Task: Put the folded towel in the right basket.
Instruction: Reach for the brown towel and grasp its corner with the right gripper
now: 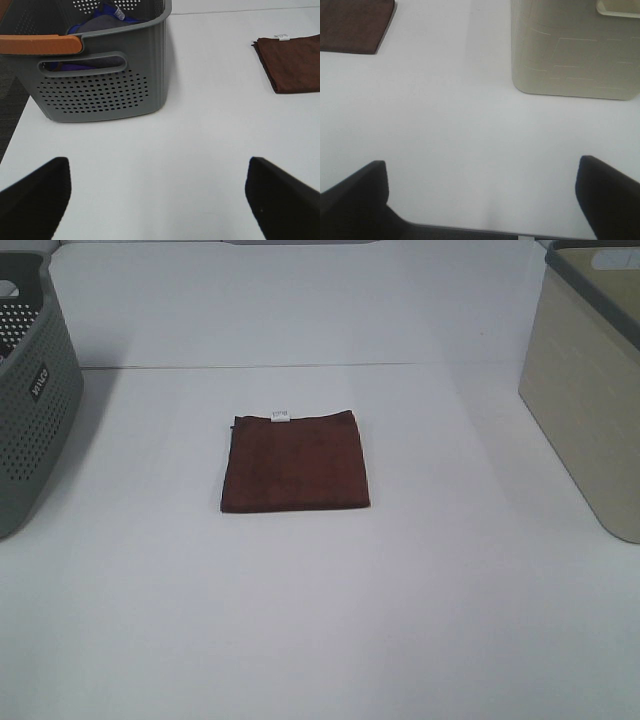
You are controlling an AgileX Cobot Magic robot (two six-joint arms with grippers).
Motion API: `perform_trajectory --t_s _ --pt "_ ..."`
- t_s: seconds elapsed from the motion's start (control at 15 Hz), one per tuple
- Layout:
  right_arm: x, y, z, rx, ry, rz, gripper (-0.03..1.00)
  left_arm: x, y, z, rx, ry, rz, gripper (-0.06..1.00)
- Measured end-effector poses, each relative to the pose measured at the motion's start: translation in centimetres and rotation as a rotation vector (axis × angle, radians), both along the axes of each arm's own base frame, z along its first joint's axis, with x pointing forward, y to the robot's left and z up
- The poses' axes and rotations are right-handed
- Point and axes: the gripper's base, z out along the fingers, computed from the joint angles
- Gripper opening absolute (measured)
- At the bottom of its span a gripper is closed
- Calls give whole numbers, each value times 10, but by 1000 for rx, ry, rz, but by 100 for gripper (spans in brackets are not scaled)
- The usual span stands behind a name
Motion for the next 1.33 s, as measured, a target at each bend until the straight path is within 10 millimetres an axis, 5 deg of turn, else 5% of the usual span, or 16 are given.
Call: perform_trajectory --t_s 1.33 --pt "0 0 0 0 0 0 98 0 0 0 0 0 0 88"
